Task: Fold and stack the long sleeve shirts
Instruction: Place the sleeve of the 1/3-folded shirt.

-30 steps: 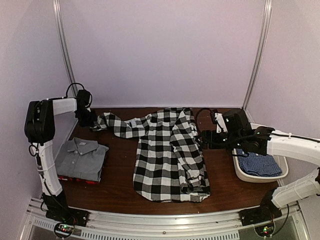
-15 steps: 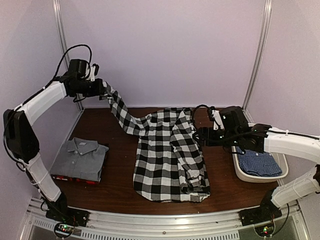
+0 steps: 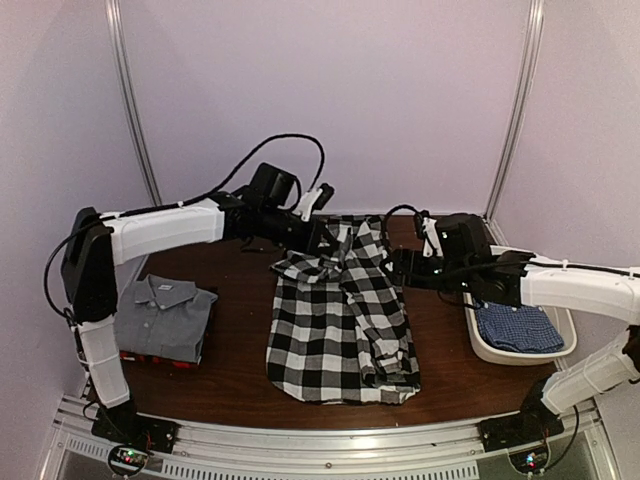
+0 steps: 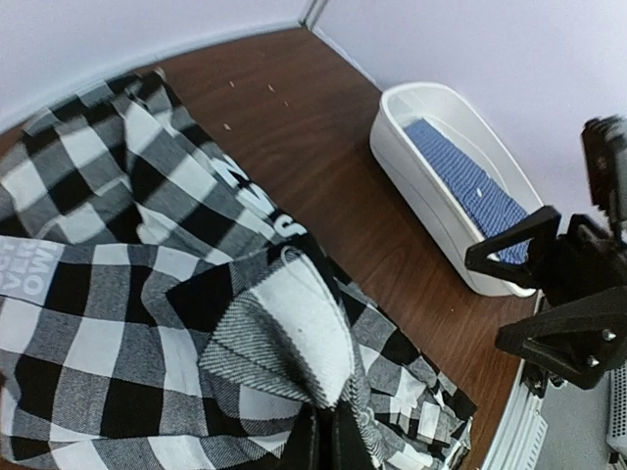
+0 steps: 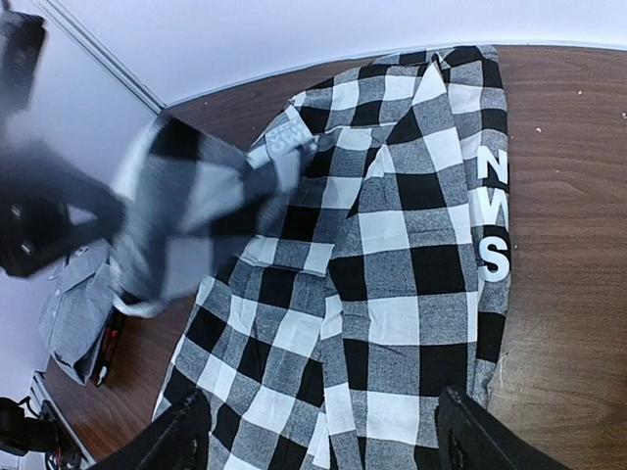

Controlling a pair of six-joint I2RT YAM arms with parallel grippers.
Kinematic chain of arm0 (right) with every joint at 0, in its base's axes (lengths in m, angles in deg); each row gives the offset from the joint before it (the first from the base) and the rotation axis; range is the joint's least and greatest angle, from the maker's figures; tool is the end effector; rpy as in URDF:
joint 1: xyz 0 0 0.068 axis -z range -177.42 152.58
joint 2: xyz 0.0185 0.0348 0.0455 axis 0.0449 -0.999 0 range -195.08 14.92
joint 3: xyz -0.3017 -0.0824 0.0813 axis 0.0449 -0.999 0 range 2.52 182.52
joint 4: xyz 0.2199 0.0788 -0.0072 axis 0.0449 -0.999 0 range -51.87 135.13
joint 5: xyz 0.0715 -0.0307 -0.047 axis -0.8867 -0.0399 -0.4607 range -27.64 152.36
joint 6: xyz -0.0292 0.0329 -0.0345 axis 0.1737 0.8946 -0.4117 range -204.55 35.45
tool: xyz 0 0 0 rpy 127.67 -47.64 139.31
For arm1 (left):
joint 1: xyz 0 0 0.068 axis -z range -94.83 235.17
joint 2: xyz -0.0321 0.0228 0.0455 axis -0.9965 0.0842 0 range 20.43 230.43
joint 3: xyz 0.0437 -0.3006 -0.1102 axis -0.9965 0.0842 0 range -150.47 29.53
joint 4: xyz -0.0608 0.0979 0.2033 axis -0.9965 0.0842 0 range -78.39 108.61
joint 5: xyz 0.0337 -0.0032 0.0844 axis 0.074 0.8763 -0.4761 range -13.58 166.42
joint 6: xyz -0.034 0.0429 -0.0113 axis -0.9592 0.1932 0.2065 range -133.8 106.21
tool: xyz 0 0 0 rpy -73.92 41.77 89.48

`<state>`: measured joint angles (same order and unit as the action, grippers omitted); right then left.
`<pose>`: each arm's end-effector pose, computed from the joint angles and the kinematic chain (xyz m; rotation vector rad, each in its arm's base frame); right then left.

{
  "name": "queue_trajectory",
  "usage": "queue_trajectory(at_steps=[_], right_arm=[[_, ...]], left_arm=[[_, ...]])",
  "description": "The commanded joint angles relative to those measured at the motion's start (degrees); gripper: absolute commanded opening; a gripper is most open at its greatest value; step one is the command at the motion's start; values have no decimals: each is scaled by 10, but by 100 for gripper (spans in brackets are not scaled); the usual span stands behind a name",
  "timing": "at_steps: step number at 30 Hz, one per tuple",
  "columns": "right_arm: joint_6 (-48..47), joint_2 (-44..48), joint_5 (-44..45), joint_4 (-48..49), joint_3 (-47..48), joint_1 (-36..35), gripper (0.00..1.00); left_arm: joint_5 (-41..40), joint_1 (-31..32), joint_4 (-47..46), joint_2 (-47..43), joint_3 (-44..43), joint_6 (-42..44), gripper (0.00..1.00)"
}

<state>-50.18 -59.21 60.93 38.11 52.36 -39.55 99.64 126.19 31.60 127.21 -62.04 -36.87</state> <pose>0.1852 0.1690 0.3250 -0.1663 2.2215 0.7971 0.3099 -0.2897 0.3542 0.6067 2.2562 -1.0436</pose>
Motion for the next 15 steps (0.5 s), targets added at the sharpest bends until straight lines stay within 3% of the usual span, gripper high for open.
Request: queue_trajectory(at_steps=[1,5,11,13,15], right_arm=[[30,-6,12,35,-27,-4,80],[47,-11,12,39,-46,-3,80],[58,-14,12,48,-69,-4,80],[60,-21,12,50,-72,-4,80],[61,-30,12,53,-74,-4,80]], left_arm=[[32,53,-78,88,-12,-56,0],[41,82,-87,151,-43,-74,3],[39,88,-89,146,-30,-81,48],[19,87,-86,124,-16,-82,59],[0,82,-84,100,2,-87,61]])
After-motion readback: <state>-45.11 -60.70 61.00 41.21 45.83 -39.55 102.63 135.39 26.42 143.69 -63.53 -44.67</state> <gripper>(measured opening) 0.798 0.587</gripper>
